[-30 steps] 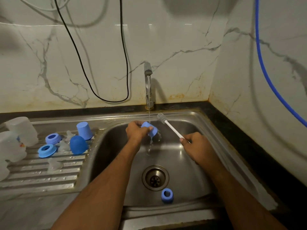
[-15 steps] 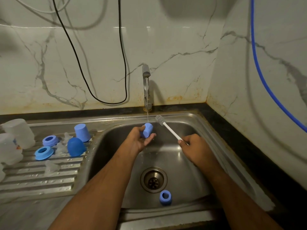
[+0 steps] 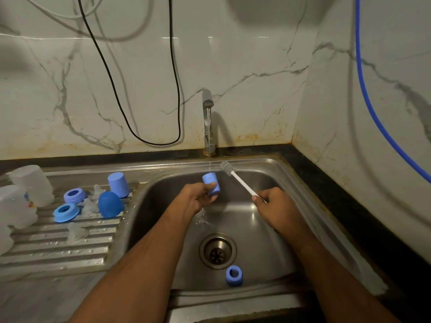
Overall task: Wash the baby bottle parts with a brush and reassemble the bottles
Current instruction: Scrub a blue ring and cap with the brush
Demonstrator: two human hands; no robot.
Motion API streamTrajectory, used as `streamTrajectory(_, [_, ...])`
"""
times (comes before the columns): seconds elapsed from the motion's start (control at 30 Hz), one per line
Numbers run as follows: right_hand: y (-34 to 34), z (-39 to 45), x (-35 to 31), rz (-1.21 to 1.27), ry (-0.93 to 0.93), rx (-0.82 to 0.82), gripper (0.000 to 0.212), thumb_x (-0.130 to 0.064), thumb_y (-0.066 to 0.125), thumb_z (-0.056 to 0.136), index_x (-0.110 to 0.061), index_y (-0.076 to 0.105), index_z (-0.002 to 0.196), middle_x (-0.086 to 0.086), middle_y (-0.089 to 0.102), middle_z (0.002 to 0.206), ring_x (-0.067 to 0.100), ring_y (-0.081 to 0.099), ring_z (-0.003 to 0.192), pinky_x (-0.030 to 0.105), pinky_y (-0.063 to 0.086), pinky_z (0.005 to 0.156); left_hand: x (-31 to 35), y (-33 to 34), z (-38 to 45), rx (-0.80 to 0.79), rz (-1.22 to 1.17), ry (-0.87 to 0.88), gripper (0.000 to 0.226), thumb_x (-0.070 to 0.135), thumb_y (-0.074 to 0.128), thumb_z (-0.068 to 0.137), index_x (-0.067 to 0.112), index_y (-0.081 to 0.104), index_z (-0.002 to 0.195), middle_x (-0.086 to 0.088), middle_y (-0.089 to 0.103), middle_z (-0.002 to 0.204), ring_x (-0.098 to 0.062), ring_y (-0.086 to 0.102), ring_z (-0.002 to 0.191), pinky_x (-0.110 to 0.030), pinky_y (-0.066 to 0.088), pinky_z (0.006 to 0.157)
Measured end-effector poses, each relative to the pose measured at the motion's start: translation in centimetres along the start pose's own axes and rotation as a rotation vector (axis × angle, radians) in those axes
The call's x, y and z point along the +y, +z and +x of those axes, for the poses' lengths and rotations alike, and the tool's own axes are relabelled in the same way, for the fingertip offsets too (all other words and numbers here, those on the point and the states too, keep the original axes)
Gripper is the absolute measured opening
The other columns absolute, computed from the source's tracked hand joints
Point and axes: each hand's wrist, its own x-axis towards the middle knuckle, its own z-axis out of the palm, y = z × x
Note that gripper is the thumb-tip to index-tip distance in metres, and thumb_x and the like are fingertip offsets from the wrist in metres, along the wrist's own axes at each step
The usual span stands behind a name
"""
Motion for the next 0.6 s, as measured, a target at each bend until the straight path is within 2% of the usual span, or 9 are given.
streamTrajectory(0.07, [-0.1, -0.1, 0.0, -0.009, -0.004, 0.000, 0.032, -0.032, 0.058, 0.102, -0.014, 0.070, 0.126, 0.003, 0.074, 0.106, 0.010, 0.056, 0.081, 0.023, 0.040, 0.078, 0.0, 0.2, 0.0, 0.050, 0.125, 0.093, 0.056, -0.004, 0.078, 0.081, -0.011, 0.053, 0.130, -0.029, 0.064, 0.117, -0.033, 0.068, 0.085, -0.035, 0.060, 0.059])
streamTrajectory(0.2, [-0.3, -0.3, -0.2, -0.026, -0.005, -0.009, 0.033, -0.034, 0.057, 0.102, -0.015, 0.070, 0.126, 0.003, 0.074, 0.109, 0.013, 0.061, 0.086, 0.023, 0.040, 0.079, -0.5, -0.1, -0.1, 0.115, 0.375, 0.267, 0.052, -0.007, 0.084, 0.072, -0.001, 0.063, 0.119, -0.020, 0.067, 0.113, -0.034, 0.067, 0.100, -0.035, 0.059, 0.070])
streamTrajectory(0.33, [-0.4, -0.3, -0.3, -0.011, 0.006, -0.008, 0.033, -0.034, 0.058, 0.102, -0.015, 0.069, 0.127, 0.003, 0.074, 0.112, 0.019, 0.067, 0.101, 0.024, 0.042, 0.081, -0.8, -0.3, -0.2, 0.196, 0.677, 0.466, 0.052, 0.004, 0.090, 0.068, 0.005, 0.069, 0.115, -0.011, 0.071, 0.111, -0.022, 0.067, 0.102, -0.031, 0.057, 0.083])
streamTrajectory(0.43, [-0.4, -0.3, -0.5, -0.013, 0.007, -0.012, 0.034, -0.033, 0.058, 0.102, -0.015, 0.068, 0.129, 0.004, 0.073, 0.115, 0.020, 0.067, 0.104, 0.023, 0.040, 0.082, -0.9, -0.5, -0.1, 0.251, 0.638, 0.494, 0.053, 0.007, 0.088, 0.071, 0.004, 0.067, 0.119, -0.012, 0.070, 0.113, -0.022, 0.066, 0.102, -0.030, 0.055, 0.083])
streamTrajectory(0.53, [-0.4, -0.3, -0.5, -0.013, 0.007, -0.008, 0.033, -0.033, 0.058, 0.102, -0.015, 0.070, 0.126, 0.004, 0.074, 0.111, 0.018, 0.066, 0.096, 0.022, 0.040, 0.080, -1.2, -0.6, 0.0, 0.256, 0.782, 0.494, 0.050, 0.012, 0.089, 0.072, 0.005, 0.068, 0.116, -0.012, 0.070, 0.112, -0.022, 0.067, 0.102, -0.033, 0.057, 0.085])
streamTrajectory(0.6, [-0.2, -0.2, -0.4, 0.009, 0.016, -0.002, 0.033, -0.033, 0.059, 0.101, -0.013, 0.071, 0.126, 0.004, 0.075, 0.110, 0.018, 0.067, 0.095, 0.023, 0.042, 0.081, -0.9, -0.2, -0.5, 0.257, 0.744, 0.566, 0.048, 0.014, 0.088, 0.073, 0.005, 0.068, 0.115, -0.010, 0.071, 0.110, -0.020, 0.068, 0.099, -0.034, 0.058, 0.087])
